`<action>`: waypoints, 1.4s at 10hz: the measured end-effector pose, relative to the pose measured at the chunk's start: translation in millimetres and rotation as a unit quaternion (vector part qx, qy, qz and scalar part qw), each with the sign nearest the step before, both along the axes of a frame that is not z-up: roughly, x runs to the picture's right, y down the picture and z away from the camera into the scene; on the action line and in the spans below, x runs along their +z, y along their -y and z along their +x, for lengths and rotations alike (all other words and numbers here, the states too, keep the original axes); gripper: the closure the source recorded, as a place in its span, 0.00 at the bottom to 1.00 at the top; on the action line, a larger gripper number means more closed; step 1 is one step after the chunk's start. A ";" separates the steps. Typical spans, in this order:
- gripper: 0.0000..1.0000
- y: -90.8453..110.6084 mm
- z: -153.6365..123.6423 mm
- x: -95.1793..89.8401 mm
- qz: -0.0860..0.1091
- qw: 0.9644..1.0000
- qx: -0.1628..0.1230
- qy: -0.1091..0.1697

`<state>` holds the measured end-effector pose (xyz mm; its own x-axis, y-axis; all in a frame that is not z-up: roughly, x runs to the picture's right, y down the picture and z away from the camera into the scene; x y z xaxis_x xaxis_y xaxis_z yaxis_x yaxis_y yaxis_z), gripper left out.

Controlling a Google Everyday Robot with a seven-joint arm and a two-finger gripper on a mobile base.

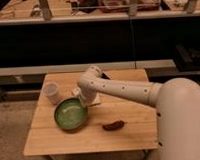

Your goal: Drag the ceramic bowl in a circle

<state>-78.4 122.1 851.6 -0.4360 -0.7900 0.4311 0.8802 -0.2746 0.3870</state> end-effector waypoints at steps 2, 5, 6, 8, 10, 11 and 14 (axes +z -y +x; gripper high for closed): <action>1.00 -28.3 7.2 -27.2 -0.003 1.000 -0.008 -0.001; 1.00 -55.0 27.0 -50.4 -0.008 1.000 -0.007 -0.003; 1.00 -56.6 35.0 -51.5 -0.006 1.000 -0.009 -0.003; 1.00 -52.0 29.7 -47.9 -0.002 1.000 -0.011 0.001; 1.00 -45.7 1.8 -43.0 0.005 1.000 -0.021 0.005; 1.00 -46.5 -16.1 -43.3 0.007 1.000 -0.027 0.008; 1.00 -39.6 -53.8 -38.5 0.014 0.999 -0.028 0.010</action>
